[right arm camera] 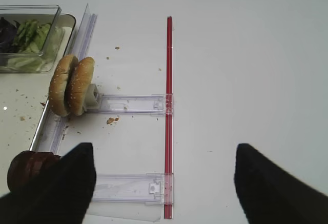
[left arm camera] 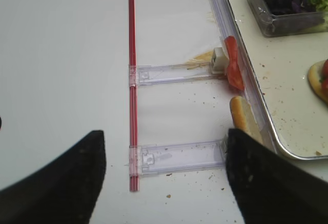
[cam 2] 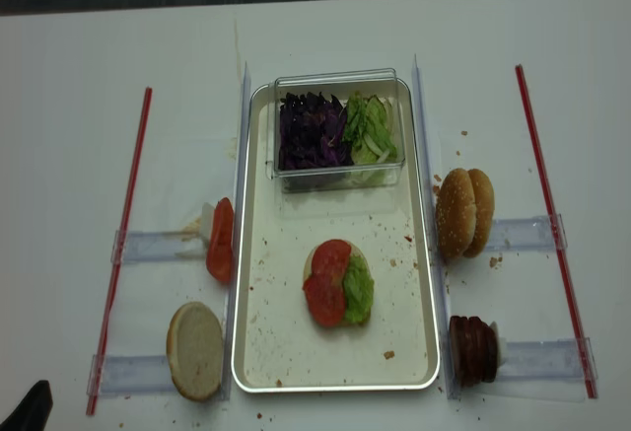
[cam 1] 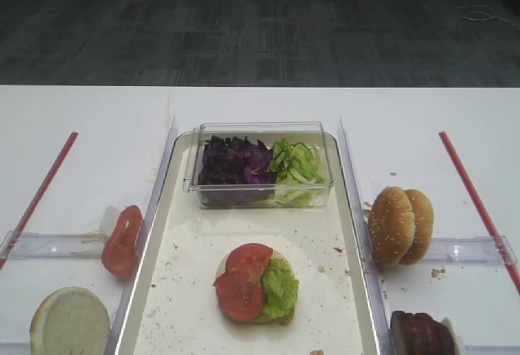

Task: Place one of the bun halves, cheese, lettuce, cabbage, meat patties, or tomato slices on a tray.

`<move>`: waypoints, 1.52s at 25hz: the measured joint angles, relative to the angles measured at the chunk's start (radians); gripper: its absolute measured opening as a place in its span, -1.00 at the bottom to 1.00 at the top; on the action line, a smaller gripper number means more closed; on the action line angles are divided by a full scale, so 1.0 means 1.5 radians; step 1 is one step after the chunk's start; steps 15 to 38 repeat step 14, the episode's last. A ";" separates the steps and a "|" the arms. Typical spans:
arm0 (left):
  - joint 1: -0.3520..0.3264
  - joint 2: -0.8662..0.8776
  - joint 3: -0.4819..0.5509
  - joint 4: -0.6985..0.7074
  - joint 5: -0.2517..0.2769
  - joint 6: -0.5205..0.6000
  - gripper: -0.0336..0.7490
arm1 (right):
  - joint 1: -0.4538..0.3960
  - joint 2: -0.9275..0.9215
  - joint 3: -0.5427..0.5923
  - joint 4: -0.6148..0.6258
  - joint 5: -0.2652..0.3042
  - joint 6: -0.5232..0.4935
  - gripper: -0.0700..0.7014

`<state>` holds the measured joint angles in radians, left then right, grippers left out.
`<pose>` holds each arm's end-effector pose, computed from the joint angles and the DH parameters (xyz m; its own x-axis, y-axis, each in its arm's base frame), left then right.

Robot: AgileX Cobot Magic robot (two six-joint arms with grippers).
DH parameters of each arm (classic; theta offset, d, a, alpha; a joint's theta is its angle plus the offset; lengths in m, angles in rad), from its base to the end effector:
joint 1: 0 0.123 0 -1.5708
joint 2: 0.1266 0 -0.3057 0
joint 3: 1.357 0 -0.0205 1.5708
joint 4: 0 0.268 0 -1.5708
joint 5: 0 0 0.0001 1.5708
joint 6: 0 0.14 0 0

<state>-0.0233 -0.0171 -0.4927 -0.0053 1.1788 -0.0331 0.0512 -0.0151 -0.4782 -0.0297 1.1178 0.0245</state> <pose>0.0231 -0.0012 0.2470 -0.5500 -0.0223 -0.8349 0.0081 0.9995 -0.0320 0.0294 -0.0022 0.2494 -0.5113 -0.0147 -0.8593 -0.0224 0.9997 -0.0038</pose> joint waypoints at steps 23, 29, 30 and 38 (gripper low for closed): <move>0.000 0.000 0.000 0.000 0.000 0.000 0.34 | 0.000 0.000 0.000 0.000 0.000 0.000 0.71; 0.000 0.000 0.000 0.000 0.000 0.000 0.34 | 0.000 0.000 0.000 0.000 0.000 0.000 0.71; 0.000 0.000 0.000 0.000 0.000 0.000 0.34 | 0.000 0.000 0.000 0.000 0.000 0.000 0.71; 0.000 0.000 0.000 0.000 0.000 0.000 0.34 | 0.000 0.000 0.000 0.000 0.000 0.000 0.71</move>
